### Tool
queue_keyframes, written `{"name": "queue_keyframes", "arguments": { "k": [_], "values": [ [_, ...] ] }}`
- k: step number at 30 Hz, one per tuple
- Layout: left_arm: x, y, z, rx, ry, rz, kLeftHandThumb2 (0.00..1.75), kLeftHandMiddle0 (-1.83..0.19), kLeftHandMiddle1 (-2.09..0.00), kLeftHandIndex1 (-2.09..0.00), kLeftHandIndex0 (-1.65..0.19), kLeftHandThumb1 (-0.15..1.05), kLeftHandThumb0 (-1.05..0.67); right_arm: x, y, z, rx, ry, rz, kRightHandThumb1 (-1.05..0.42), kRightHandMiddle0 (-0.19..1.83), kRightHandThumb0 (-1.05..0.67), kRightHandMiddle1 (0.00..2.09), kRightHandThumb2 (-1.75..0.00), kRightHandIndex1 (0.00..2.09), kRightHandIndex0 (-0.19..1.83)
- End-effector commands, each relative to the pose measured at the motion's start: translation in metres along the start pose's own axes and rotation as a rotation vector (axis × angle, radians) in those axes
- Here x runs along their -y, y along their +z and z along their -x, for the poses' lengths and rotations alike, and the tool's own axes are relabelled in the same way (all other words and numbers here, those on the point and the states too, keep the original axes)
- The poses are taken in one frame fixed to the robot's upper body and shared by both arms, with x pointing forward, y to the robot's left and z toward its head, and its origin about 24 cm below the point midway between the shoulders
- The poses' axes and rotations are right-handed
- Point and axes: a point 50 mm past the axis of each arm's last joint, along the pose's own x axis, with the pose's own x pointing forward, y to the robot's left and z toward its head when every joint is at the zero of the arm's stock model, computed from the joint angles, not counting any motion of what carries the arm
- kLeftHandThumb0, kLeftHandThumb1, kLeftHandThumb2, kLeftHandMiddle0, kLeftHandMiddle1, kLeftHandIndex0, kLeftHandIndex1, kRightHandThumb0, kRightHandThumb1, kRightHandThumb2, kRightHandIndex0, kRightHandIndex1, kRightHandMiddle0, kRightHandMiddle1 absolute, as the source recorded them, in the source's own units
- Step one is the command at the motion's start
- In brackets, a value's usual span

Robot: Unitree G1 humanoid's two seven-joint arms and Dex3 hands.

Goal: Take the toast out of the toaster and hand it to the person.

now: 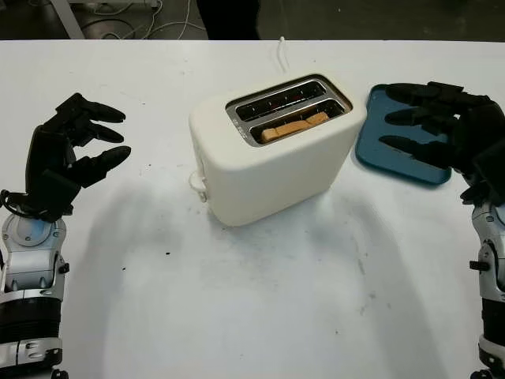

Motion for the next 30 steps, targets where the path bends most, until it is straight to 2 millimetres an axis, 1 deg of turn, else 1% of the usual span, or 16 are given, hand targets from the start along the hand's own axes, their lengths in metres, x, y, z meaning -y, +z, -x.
{"name": "queue_keyframes", "arguments": {
  "k": [1, 5, 30],
  "values": [
    [-0.0018, 0.0022, 0.0005, 0.012, 0.007, -0.008, 0.03, -0.48, -1.28, -1.15, -0.44, 0.92, -1.05, -0.0004, 0.0003, 0.0019, 0.001, -0.007, -0.014, -0.72, 0.86, -0.38, 0.09, 0.00, 0.75, 0.58],
    [-0.0017, 0.0023, 0.0008, 0.019, 0.010, -0.010, 0.03, -0.48, -1.29, -1.15, -0.44, 0.92, -1.05, -0.0004, 0.0002, 0.0020, 0.000, -0.006, -0.012, -0.72, 0.86, -0.41, 0.09, 0.00, 0.74, 0.58],
    [-0.0017, 0.0003, 0.0021, 0.017, 0.017, -0.002, 0.05, -0.49, -1.27, -1.14, -0.45, 0.92, -1.05, 0.0002, -0.0011, 0.0034, -0.001, -0.008, -0.033, -0.72, 0.85, -0.39, 0.06, 0.00, 0.72, 0.58]
  ]
}}
